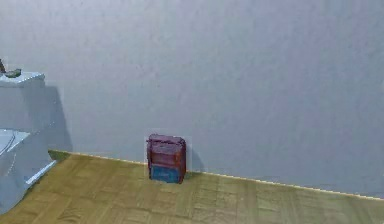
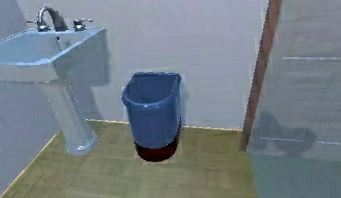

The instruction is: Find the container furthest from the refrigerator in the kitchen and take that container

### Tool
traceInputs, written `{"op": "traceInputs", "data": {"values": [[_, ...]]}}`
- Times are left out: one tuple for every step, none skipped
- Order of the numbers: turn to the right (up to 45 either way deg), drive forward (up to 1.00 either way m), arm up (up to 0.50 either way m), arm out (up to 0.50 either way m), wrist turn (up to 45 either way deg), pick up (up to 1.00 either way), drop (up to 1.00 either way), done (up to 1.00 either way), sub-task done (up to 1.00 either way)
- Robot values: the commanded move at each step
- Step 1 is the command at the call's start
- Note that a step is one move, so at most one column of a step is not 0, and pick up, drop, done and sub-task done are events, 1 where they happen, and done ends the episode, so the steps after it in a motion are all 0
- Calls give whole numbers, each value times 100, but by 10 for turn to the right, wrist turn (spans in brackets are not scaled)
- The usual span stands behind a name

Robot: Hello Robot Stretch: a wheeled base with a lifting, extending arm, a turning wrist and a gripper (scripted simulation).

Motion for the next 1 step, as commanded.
{"op": "traceInputs", "data": {"values": [[-450,0,0,0,0,0,0,0,0]]}}
